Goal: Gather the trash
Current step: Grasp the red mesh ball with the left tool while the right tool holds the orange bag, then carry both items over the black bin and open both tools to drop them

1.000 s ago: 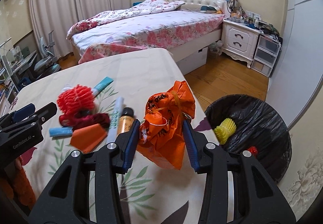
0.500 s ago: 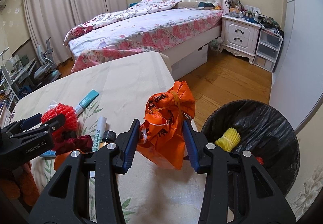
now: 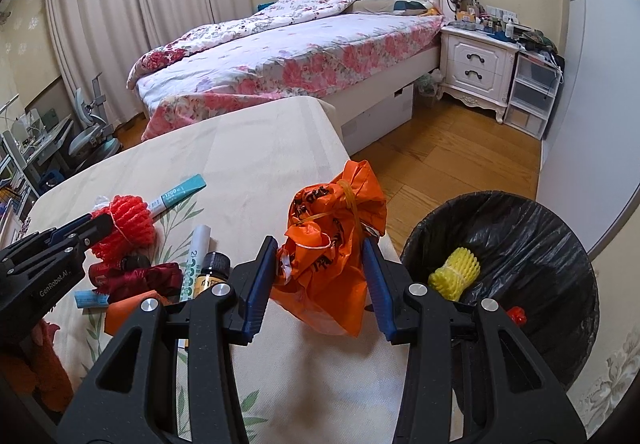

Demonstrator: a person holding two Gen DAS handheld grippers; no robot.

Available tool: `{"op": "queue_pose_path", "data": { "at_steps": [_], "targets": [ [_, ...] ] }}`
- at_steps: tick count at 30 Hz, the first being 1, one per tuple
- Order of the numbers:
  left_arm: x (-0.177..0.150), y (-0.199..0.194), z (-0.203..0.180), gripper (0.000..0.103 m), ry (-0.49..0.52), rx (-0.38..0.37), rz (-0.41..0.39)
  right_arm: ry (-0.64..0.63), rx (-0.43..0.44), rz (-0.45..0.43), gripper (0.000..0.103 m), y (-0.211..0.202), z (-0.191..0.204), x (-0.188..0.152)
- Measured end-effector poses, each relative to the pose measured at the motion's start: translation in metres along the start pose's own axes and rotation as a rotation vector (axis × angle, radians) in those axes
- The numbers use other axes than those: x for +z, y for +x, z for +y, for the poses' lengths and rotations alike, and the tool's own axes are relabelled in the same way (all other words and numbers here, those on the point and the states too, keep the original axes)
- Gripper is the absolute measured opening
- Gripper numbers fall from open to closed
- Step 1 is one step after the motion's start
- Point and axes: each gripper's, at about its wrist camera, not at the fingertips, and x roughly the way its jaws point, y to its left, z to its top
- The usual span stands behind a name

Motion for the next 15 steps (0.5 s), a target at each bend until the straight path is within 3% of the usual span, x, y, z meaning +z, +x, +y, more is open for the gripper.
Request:
{"op": "queue_pose_path", "data": {
  "at_steps": [15],
  "targets": [
    [-0.005, -0.038, 0.007, 0.026, -0.016, 0.007, -0.068, -0.001, -0.013, -0.021, 0.042, -0.015, 0.002, -0.013]
  ]
}}
